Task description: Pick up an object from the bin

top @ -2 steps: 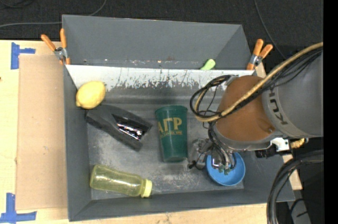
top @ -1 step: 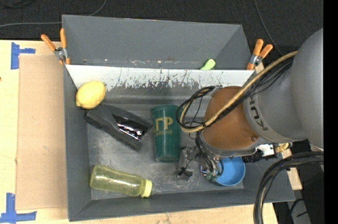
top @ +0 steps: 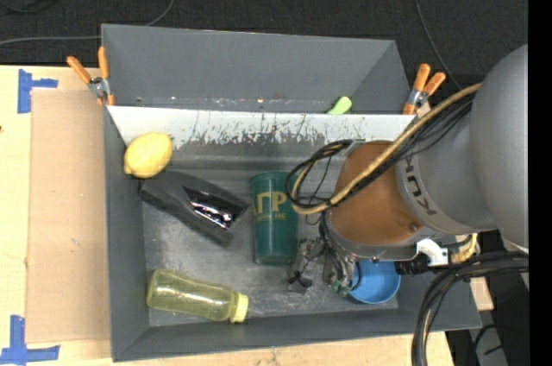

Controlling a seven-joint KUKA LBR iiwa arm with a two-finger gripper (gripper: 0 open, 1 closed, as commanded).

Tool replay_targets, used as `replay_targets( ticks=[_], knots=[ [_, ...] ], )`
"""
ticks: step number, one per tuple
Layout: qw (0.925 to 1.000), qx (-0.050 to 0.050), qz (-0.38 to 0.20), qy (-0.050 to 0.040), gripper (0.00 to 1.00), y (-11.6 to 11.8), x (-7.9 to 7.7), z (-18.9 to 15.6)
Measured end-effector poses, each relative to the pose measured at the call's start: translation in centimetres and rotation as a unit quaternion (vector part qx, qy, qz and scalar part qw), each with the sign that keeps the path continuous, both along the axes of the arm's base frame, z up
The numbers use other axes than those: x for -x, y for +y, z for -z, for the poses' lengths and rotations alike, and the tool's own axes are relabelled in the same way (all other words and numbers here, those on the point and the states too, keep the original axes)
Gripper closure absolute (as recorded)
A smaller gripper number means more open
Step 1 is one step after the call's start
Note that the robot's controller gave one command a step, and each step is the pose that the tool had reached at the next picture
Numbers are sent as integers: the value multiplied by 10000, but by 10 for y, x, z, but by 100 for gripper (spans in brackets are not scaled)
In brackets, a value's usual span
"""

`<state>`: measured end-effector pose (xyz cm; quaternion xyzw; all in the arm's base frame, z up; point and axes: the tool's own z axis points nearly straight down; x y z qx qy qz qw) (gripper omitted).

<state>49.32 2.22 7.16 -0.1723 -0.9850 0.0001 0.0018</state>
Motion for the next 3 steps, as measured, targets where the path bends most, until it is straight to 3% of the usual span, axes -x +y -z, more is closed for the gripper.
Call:
replay_targets(
  ticks=[1,2,3],
  knots=[
    [10000,0,-61,6,100,11,-12,-8],
    [9988,1,491,13,100,3,-8,-1],
    [9989,1,-461,19,100,24,-22,0]
  ],
)
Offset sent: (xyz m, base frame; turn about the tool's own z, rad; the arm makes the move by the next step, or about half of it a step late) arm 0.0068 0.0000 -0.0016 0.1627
